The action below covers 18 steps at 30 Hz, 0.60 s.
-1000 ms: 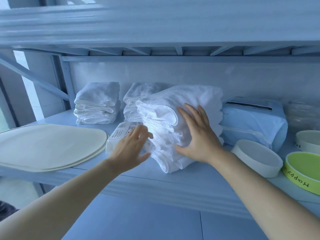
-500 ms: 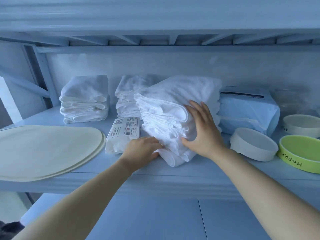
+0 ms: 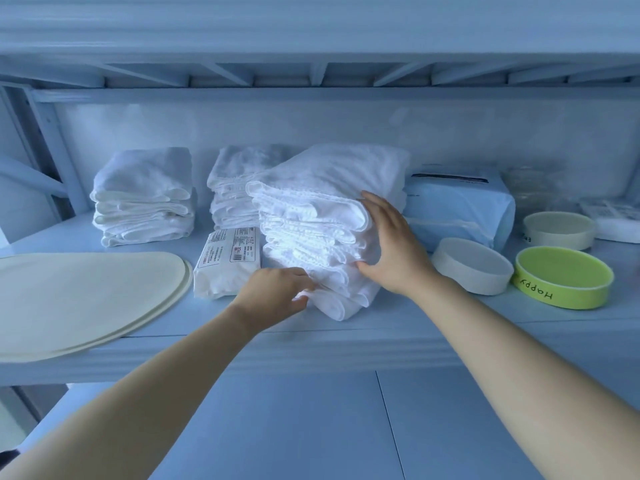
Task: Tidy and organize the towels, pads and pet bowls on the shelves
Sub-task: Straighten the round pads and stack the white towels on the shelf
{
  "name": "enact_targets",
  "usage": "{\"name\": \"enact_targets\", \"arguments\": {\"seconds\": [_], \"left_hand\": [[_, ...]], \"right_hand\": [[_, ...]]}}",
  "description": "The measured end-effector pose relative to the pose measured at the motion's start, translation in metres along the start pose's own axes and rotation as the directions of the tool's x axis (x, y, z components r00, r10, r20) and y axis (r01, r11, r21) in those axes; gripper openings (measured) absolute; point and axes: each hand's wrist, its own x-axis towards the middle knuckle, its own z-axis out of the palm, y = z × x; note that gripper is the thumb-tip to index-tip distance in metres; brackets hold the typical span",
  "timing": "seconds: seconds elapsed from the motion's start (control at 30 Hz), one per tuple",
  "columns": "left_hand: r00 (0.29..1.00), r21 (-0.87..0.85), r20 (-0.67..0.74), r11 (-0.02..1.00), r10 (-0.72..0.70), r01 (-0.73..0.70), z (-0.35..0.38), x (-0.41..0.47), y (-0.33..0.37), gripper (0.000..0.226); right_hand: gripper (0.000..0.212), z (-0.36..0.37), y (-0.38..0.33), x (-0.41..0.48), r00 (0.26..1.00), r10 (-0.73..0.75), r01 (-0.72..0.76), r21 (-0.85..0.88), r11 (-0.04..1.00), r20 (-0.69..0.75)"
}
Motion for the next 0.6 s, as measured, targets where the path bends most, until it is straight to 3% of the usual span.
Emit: {"name": "enact_targets", "arguments": {"seconds": [0.33, 0.6], "left_hand": [[0.995, 0.065, -0.003, 0.993, -0.099, 0.099, -0.001, 0.001, 0.072, 0.021], [0.96, 0.145, 0.022, 0.95, -0.281, 0.275, 0.01, 0.019, 0.133, 0.025]], "right_hand": [[0.097, -0.03, 0.043, -0.004, 0.993, -0.06, 0.049, 0.115, 0.992, 0.099], [0.084, -0.045, 0.083, -0.006, 0.989, -0.121, 0.102, 0.194, 0.976, 0.084]]}}
